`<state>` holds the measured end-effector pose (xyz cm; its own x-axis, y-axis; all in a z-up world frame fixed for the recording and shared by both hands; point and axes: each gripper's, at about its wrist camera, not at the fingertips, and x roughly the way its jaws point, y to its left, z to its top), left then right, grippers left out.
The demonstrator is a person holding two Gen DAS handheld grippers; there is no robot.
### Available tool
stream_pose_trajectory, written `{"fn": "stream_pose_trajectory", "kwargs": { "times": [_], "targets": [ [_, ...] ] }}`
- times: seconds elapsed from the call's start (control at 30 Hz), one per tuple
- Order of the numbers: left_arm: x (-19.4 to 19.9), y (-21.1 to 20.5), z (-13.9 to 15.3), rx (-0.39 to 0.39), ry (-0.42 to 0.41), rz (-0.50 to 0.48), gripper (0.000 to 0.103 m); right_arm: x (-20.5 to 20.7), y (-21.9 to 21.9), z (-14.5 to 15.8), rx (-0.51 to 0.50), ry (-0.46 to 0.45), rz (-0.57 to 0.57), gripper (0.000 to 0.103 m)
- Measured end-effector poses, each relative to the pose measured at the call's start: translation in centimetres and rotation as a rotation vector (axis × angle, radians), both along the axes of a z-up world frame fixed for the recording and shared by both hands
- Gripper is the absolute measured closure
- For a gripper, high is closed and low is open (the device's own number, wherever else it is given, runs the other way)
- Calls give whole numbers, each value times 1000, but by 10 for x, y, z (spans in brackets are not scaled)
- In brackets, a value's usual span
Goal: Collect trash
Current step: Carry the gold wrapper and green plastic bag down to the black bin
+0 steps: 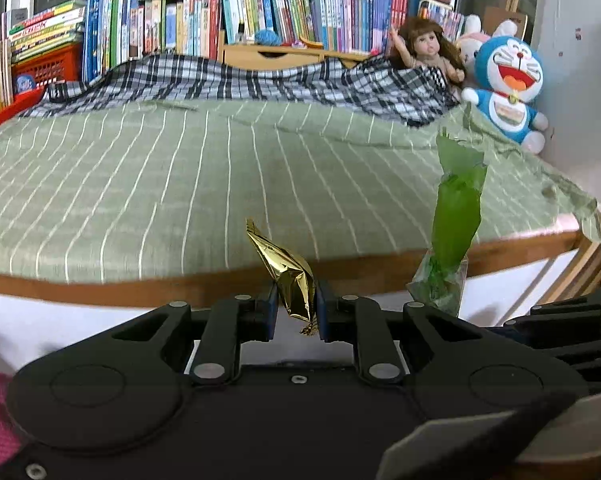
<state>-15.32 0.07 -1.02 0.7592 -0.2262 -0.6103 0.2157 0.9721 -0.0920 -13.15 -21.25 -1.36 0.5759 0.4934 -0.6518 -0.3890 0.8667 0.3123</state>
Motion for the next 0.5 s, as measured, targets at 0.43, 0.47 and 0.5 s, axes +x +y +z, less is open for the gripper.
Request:
{"fn": "stream_pose_trajectory", "kwargs": {
  "times": [0.43, 0.47, 0.5],
  "targets": [
    [-6, 5, -56, 31, 146, 42, 85, -13, 6, -47, -10, 114, -40, 81],
    [-5, 5, -60, 34, 156, 47, 85, -13, 6, -50, -10, 121, -47, 81],
    [-5, 5, -64, 37, 165, 51, 85, -13, 5, -53, -10, 127, -52, 81]
  ]
}}
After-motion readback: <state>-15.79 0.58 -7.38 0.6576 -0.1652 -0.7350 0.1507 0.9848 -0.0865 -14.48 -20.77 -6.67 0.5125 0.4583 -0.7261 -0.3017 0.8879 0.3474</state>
